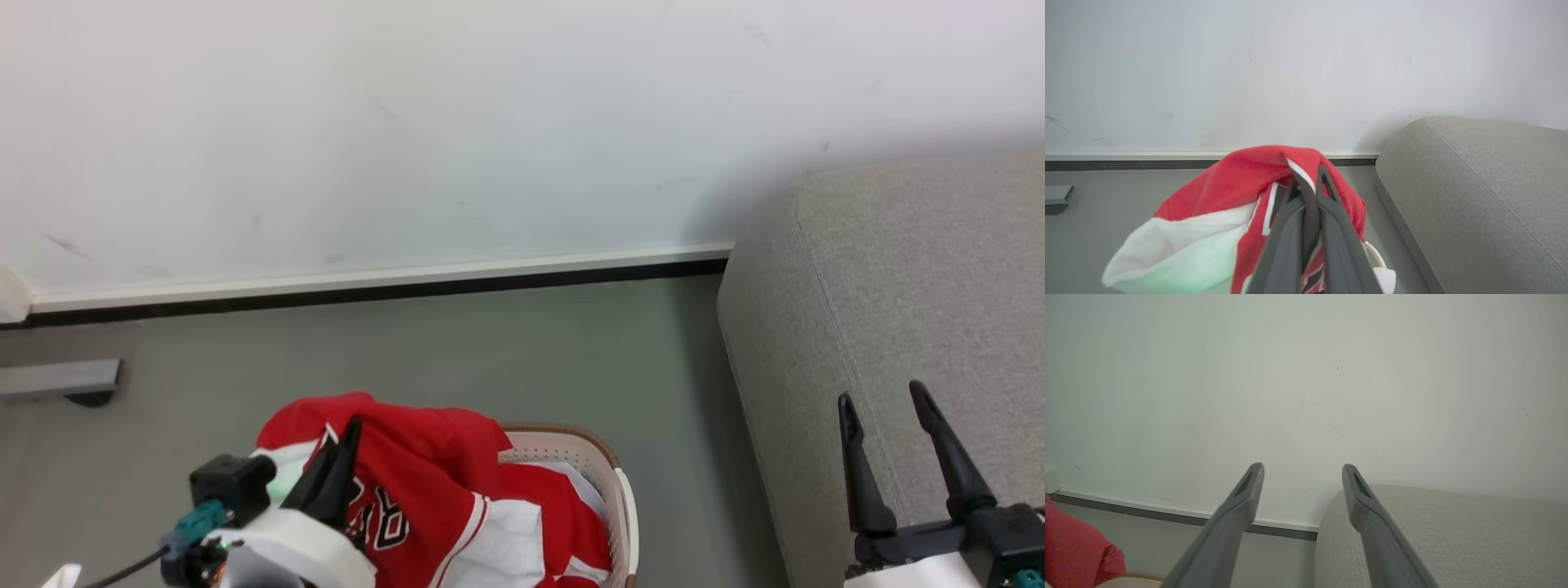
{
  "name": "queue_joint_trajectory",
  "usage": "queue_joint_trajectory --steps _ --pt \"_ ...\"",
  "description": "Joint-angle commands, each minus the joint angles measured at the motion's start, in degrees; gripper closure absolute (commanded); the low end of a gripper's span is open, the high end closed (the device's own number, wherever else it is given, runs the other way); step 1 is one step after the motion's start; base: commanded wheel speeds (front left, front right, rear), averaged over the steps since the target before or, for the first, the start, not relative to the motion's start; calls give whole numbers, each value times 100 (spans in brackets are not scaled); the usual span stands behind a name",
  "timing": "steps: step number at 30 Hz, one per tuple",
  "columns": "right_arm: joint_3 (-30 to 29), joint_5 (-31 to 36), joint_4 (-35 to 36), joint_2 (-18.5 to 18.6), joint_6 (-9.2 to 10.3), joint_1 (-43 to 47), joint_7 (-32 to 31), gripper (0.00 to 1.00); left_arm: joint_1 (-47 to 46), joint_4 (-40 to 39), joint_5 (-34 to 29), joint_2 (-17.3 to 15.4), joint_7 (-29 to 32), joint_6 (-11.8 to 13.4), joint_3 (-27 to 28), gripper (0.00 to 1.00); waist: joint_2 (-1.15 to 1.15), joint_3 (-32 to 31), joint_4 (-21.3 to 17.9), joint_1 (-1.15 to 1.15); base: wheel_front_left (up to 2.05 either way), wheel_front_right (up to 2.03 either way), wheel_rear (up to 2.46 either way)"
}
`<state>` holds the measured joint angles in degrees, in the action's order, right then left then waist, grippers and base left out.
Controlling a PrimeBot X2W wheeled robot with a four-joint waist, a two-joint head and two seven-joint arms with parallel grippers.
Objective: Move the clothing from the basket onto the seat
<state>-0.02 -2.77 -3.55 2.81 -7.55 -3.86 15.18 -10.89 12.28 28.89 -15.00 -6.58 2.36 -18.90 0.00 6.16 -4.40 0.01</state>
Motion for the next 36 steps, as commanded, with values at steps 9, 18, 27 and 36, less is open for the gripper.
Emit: queue_joint_trajectory --steps 9,18,27,36 --pt "34 195 -378 14 12 367 -4 0 763 -646 -112 -378 -242 373 274 100 0 -568 102 -1 0 0 0" --pt "26 161 -553 22 12 443 -4 0 1087 -858 -113 -599 -285 520 428 100 0 -759 135 -1 0 0 0" --pt "72 105 -587 29 12 368 -4 0 1108 -1006 -150 -698 -230 570 427 100 0 -773 128 -1 0 0 0" --pt "377 16 -461 116 12 292 -4 0 1059 -1332 -110 -709 -146 519 317 100 0 -764 100 -1 0 0 0"
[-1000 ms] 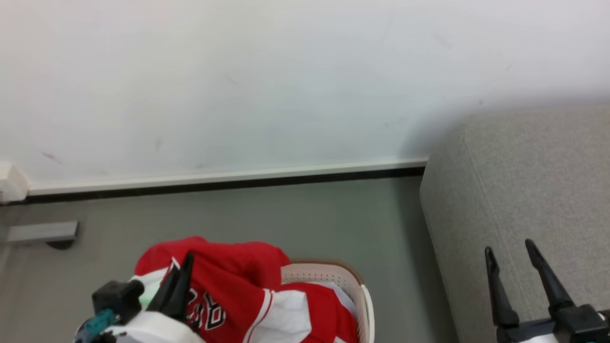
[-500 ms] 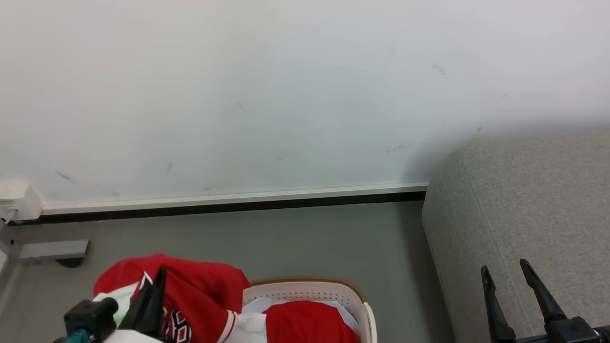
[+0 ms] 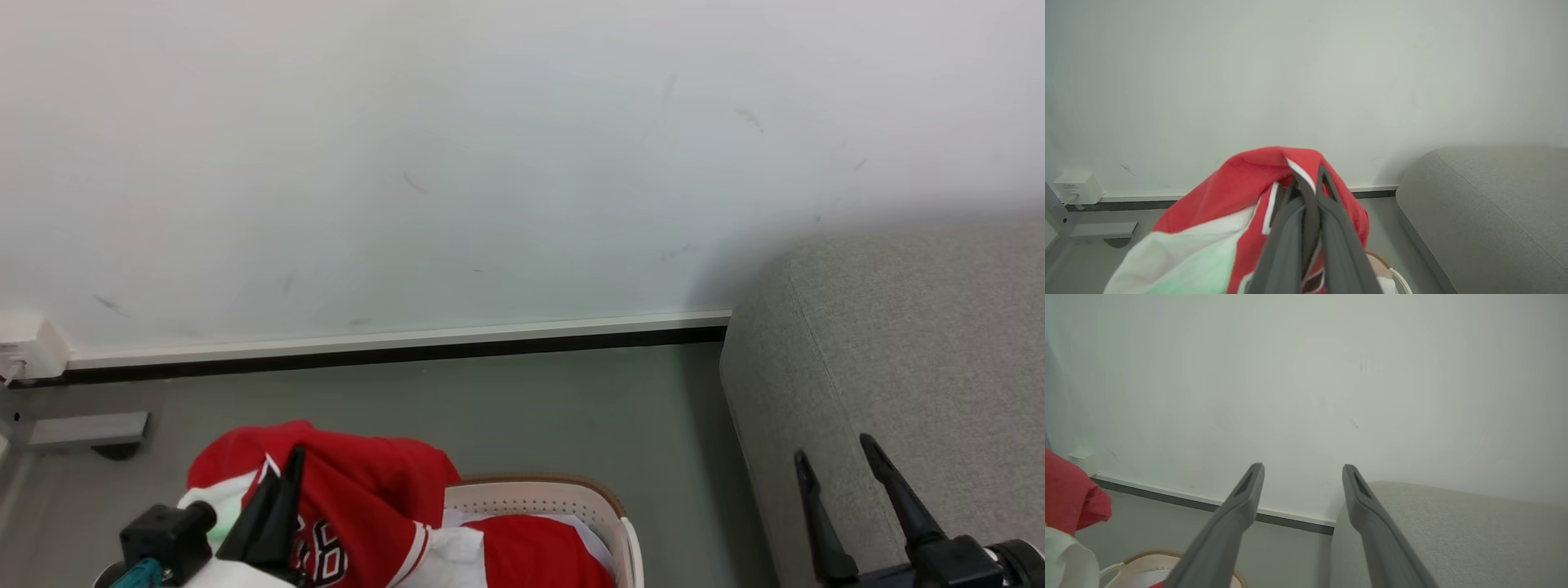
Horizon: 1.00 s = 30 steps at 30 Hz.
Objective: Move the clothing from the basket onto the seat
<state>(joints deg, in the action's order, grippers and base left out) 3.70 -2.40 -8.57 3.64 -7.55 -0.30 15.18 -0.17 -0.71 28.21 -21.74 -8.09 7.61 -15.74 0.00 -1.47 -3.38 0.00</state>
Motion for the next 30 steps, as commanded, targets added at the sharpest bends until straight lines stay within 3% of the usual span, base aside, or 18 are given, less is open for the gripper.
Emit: queue_joint_trajectory --steps 1,10,18,30 --pt "91 -56 72 53 12 -92 -4 0 -33 -85 -24 -35 39 -33 -21 100 0 -1 -7 0 0 0 0" --pt "1448 -462 307 537 12 -564 -4 0 -379 -601 -82 -13 343 -235 -356 100 0 -18 -59 0 0 0 0" --pt "2860 -1018 371 1044 12 -1165 -5 0 -772 -751 -146 265 632 -567 -1015 100 0 -67 -97 0 0 0 0" --pt "4013 -1596 302 1220 12 -1753 -143 0 -1263 -616 -384 781 862 -976 -1988 100 0 -87 -150 0 0 0 0"
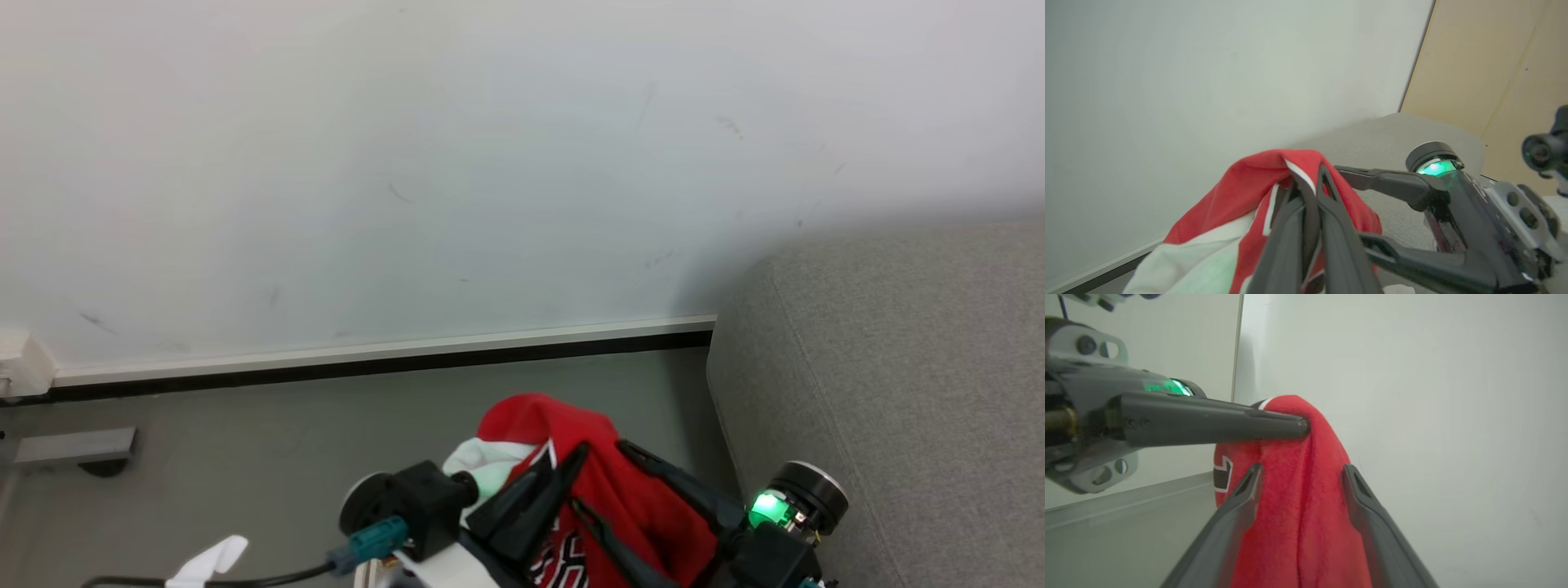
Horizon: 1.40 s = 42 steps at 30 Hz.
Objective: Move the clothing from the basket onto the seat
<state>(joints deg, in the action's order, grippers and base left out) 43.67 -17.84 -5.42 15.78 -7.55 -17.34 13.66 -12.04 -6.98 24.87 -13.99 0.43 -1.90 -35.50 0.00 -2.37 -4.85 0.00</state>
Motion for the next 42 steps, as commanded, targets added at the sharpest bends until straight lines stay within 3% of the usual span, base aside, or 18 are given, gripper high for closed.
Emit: queue_joint_trajectory --steps 1,12,13,14,15,21,22,23,24,25,33,42 --pt "61 -83 -33 16 12 -60 5 0 -101 11 -69 26 19 -52 -64 100 0 6 -6 0 0 0 0" --pt "38 -179 -315 73 12 -12 -77 0 -89 -280 177 66 222 -264 -405 100 0 9 -42 0 0 0 0" --pt "25 -231 -343 50 12 11 -117 16 -81 -320 220 74 232 -279 -418 100 0 6 -43 0 0 0 0" --pt "26 -256 -356 42 12 14 -135 64 -74 -354 253 77 240 -275 -422 100 0 4 -43 0 0 0 0" --pt "24 -317 -381 22 12 23 -167 100 -68 -373 280 75 248 -278 -423 100 0 3 -44 0 0 0 0" --pt "-120 -522 -398 -40 13 26 -173 100 -11 -279 291 6 198 -215 -369 100 0 4 -73 0 0 0 0" --pt "-155 -530 -396 -40 13 31 -169 100 -6 -256 272 1 155 -188 -344 79 0 9 -83 0 0 0 0" --pt "-209 -525 -390 -37 13 39 -166 100 4 -222 259 -2 118 -176 -322 51 0 16 -93 0 0 0 0" --pt "-278 -520 -379 -32 13 52 -149 100 14 -180 249 -11 62 -164 -308 4 0 22 -105 0 0 0 0" --pt "-343 -509 -363 -29 13 69 -138 100 20 -138 227 -20 14 -152 -286 0 0 28 -119 0 0 0 0" --pt "-834 -468 -246 71 13 213 -95 100 62 256 127 -22 -300 -157 -308 0 0 78 -327 0 0 0 0" --pt "-1612 -342 109 295 13 497 -120 100 21 724 -75 148 -898 -270 -568 0 0 188 -842 0 0 0 0"
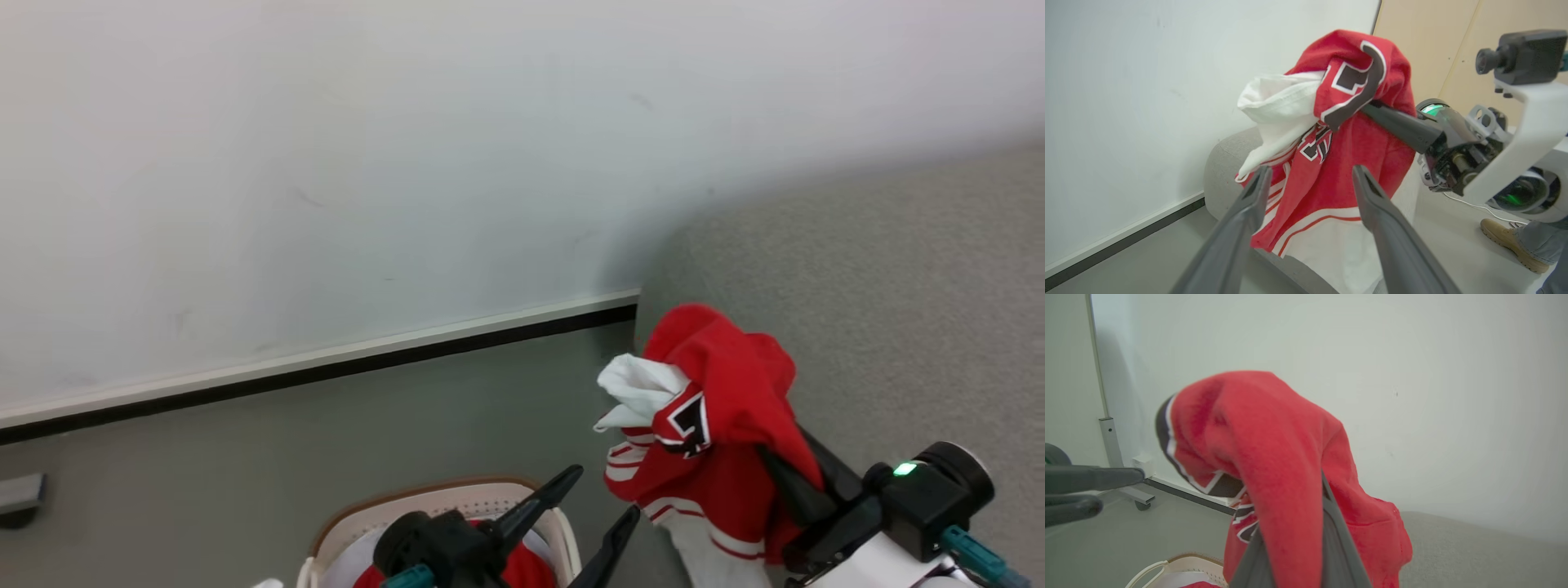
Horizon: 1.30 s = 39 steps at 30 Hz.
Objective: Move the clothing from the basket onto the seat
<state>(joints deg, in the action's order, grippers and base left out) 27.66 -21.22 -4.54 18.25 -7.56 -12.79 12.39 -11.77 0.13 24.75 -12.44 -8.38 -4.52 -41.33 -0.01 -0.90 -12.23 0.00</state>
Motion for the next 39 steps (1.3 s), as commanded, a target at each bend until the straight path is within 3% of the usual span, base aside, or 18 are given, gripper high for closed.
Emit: queue_joint_trajectory --steps 1,10,19,28,39 --pt "-92 19 72 63 14 71 -7 100 -20 77 -91 19 -92 -8 2 0 1 60 -173 0 0 0 0" --pt "-566 123 426 122 14 366 -139 100 -133 519 -183 191 -429 -44 -160 0 1 166 -791 0 0 0 0" --pt "-837 185 625 159 14 591 -207 100 -202 715 -188 296 -547 -76 -250 0 1 182 -1047 0 0 0 0" --pt "-1125 295 565 -53 14 531 -112 100 -369 693 -227 197 -536 -82 -226 0 1 476 -1003 0 0 0 0" --pt "-1958 694 115 -750 14 -576 148 100 -1302 300 -436 -149 -260 -128 33 0 1 1825 -570 0 0 0 0"
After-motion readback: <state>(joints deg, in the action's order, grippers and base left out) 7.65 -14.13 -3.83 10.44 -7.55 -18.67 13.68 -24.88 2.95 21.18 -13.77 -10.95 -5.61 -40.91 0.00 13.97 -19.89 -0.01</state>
